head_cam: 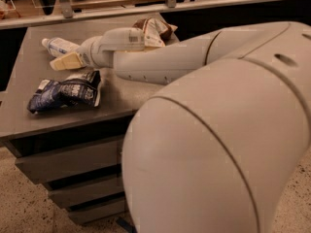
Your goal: Pick blue plastic bottle
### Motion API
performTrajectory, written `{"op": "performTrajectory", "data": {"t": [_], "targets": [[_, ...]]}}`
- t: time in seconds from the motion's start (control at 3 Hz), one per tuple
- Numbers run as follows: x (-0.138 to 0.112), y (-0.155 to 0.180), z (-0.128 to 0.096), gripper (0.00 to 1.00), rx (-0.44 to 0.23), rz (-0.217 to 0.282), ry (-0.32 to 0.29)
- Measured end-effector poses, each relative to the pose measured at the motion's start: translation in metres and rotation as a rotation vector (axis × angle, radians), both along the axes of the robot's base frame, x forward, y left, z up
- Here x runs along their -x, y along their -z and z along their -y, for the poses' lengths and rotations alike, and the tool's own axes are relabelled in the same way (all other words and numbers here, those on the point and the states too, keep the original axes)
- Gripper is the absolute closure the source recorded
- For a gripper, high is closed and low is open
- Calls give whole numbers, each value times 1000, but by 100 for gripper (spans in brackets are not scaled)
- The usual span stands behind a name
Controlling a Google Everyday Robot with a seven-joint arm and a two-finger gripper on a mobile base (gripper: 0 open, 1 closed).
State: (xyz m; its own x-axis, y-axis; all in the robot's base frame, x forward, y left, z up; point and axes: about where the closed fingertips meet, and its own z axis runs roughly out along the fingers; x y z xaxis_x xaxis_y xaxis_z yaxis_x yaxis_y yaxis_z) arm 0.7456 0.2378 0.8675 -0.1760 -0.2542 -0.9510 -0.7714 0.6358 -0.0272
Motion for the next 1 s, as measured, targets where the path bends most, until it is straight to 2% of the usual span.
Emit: {"op": "performTrajectory", "data": {"t": [0.33, 1.0], "targets": [[-13, -3, 1, 0, 17, 11, -25], [-29, -5, -5, 0, 104, 67, -123]]}}
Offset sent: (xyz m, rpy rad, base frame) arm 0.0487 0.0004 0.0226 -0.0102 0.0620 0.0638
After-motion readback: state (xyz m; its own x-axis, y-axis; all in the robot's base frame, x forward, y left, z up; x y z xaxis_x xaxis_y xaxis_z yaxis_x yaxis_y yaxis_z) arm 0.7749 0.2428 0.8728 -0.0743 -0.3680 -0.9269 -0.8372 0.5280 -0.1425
